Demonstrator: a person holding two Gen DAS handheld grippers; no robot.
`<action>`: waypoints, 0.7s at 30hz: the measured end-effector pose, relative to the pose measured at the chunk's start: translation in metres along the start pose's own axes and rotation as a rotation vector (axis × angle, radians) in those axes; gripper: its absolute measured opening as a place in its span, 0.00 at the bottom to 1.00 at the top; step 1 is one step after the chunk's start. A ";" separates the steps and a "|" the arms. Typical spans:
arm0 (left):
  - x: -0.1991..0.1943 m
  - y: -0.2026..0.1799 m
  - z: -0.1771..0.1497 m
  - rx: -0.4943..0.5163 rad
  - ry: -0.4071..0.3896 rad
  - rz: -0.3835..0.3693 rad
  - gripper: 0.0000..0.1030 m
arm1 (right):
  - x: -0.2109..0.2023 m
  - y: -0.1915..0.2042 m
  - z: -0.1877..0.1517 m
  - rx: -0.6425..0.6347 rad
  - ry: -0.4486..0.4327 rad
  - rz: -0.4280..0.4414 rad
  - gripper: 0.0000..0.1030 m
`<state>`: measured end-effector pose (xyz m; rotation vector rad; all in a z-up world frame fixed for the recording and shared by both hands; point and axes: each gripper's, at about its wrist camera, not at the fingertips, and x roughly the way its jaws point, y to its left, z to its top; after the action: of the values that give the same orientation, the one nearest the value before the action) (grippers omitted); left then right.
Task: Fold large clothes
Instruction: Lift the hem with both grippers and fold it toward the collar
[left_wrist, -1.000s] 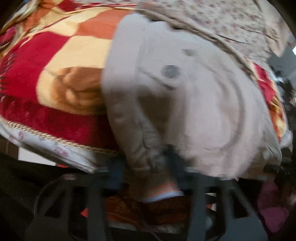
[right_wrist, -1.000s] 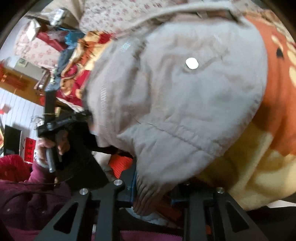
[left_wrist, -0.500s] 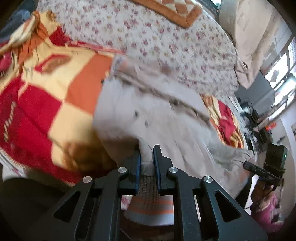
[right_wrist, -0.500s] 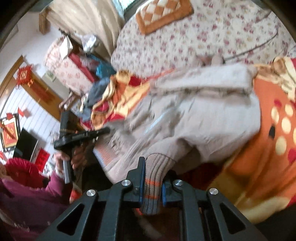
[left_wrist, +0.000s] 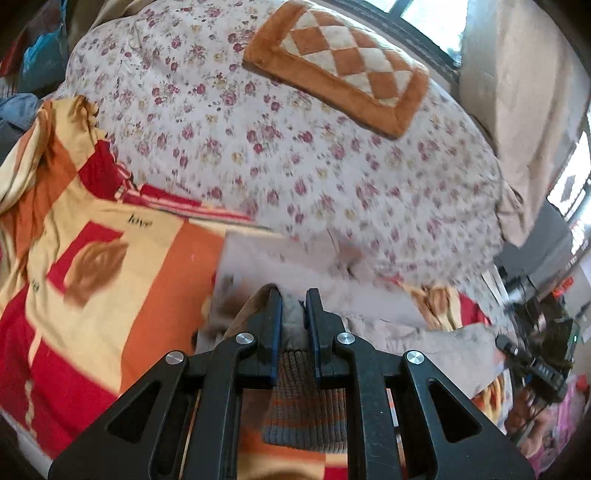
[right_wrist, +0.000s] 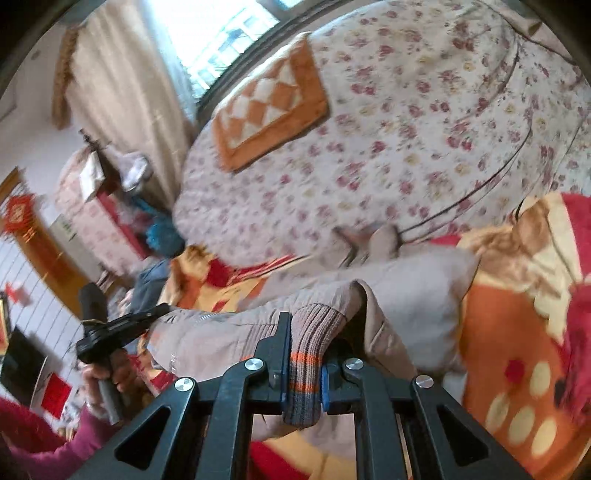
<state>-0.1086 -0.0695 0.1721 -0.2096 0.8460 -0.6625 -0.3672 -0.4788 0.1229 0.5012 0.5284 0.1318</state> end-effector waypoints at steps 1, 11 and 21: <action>0.013 -0.002 0.009 -0.006 0.003 0.009 0.11 | 0.007 -0.006 0.006 0.002 0.004 -0.015 0.10; 0.119 0.016 0.059 -0.047 0.049 0.138 0.05 | 0.110 -0.074 0.053 0.078 0.081 -0.177 0.10; 0.109 0.037 0.037 -0.149 0.138 0.067 0.62 | 0.193 -0.132 0.056 0.192 0.179 -0.305 0.19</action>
<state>-0.0119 -0.1106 0.1123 -0.2702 1.0321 -0.5559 -0.1737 -0.5694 0.0129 0.5928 0.7907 -0.1690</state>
